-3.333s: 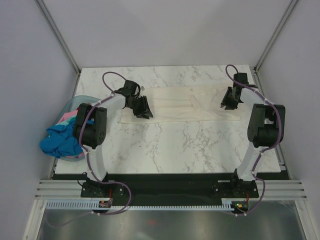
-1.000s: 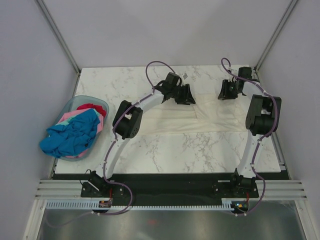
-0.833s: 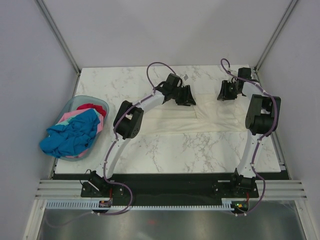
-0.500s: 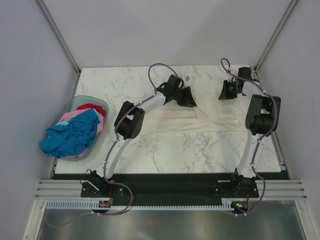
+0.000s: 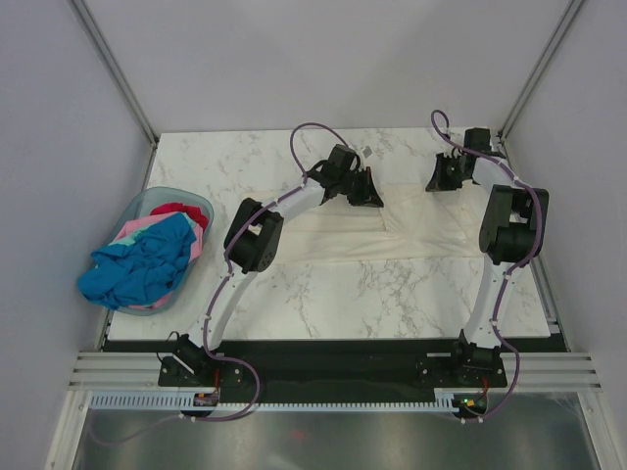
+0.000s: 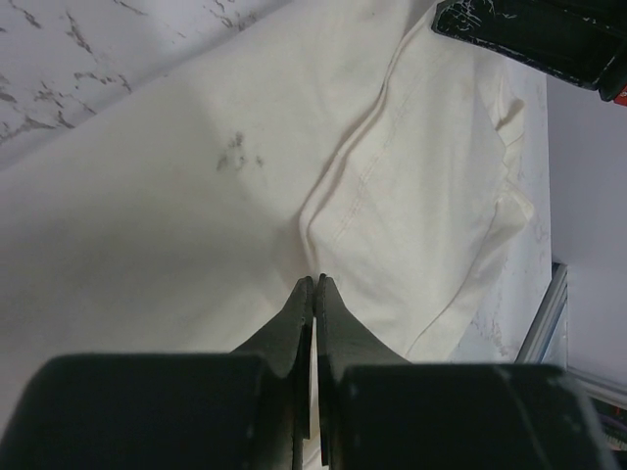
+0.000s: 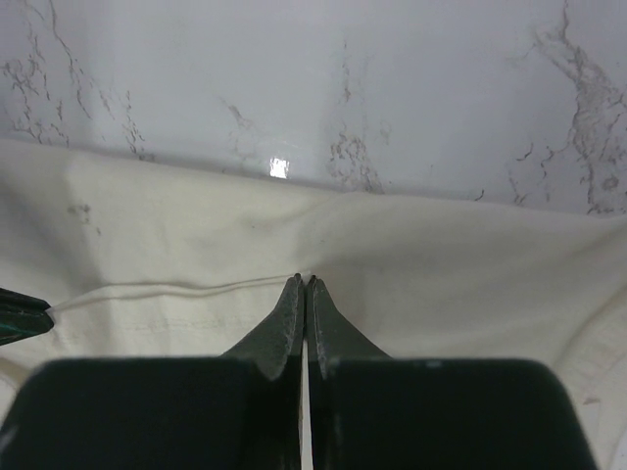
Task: Fold and stack the t-shirts
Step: Fold the tshirt
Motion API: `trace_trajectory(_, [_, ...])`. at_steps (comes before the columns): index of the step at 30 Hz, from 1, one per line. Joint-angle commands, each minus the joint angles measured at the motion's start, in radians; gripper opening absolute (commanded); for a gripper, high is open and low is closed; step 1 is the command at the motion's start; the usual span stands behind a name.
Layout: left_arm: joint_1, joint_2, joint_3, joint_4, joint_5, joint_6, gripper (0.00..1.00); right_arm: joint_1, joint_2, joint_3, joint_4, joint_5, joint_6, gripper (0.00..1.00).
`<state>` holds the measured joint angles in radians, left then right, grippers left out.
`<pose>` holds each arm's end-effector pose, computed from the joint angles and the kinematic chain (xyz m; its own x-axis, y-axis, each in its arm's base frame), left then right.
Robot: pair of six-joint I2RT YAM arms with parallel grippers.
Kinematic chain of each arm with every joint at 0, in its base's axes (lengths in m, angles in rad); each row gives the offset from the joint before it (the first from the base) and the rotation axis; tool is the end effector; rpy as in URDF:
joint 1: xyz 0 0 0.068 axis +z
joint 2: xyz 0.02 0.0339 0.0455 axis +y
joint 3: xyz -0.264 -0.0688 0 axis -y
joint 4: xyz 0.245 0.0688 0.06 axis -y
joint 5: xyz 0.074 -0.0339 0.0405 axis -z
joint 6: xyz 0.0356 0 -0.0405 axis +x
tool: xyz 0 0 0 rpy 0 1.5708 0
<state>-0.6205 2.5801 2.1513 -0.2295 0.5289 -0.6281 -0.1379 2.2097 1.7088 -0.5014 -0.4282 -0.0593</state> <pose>0.4566 -0.3484 0.1427 -0.8885 0.0114 -0.4587 0.3765 0.5896 -0.7146 0.4759 -0.0511 0.1707 -0.8275 0.0604 -0.5582 -0.1457 0.9370 0.3174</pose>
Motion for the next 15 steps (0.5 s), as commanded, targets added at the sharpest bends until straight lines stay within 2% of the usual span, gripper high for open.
trace_trajectory(1, [-0.005, -0.057, -0.004, 0.024, -0.023, -0.013, 0.02, 0.011, -0.033, 0.051, 0.026, -0.003, -0.004, 0.00])
trace_trajectory(15, [-0.005, -0.135, -0.111, 0.025, -0.121, -0.013, 0.02, 0.027, -0.028, 0.064, 0.066, 0.032, -0.031, 0.00])
